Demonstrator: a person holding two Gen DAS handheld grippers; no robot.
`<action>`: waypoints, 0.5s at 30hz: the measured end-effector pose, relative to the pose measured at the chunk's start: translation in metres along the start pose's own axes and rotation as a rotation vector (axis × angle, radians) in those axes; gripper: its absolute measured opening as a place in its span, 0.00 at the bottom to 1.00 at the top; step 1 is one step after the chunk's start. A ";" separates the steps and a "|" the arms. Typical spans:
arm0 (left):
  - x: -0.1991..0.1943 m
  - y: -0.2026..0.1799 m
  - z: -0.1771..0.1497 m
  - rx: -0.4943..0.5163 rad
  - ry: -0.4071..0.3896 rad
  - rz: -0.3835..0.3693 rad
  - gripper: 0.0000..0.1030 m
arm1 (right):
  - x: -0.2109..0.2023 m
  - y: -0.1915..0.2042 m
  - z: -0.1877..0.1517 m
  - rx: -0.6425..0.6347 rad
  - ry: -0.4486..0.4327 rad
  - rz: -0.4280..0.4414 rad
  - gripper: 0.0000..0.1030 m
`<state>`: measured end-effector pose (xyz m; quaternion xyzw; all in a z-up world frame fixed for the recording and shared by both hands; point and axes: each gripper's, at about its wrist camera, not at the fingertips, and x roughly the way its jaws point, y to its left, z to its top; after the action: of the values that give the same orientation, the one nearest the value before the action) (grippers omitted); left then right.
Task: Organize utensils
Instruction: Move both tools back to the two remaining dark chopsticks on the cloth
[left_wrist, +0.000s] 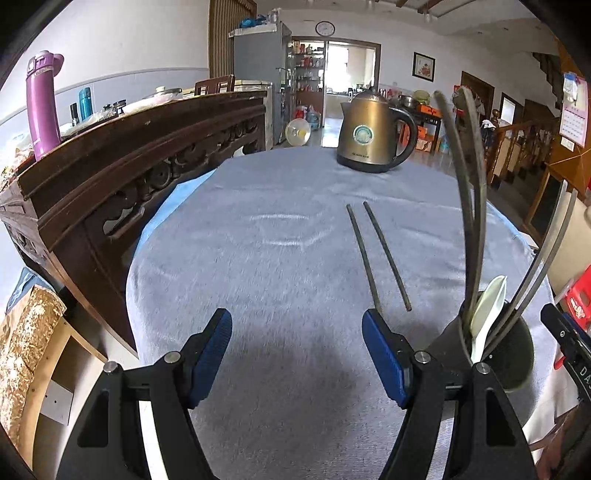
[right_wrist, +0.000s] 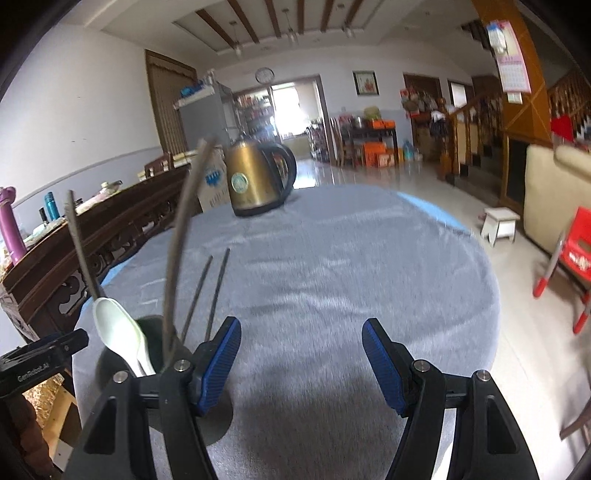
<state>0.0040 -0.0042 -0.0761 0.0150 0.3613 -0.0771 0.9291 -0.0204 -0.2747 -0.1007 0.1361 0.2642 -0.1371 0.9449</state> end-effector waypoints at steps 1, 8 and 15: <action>0.002 0.001 0.000 -0.001 0.005 0.002 0.71 | 0.002 -0.002 -0.001 0.008 0.011 0.001 0.70; 0.015 0.004 -0.002 -0.007 0.056 0.009 0.71 | 0.012 -0.014 -0.003 0.068 0.062 0.015 0.70; 0.037 0.011 0.000 -0.015 0.132 0.001 0.71 | 0.034 -0.025 0.007 0.107 0.139 0.047 0.70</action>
<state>0.0326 0.0016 -0.1011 0.0131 0.4225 -0.0727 0.9034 0.0027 -0.3065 -0.1185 0.2019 0.3181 -0.1190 0.9186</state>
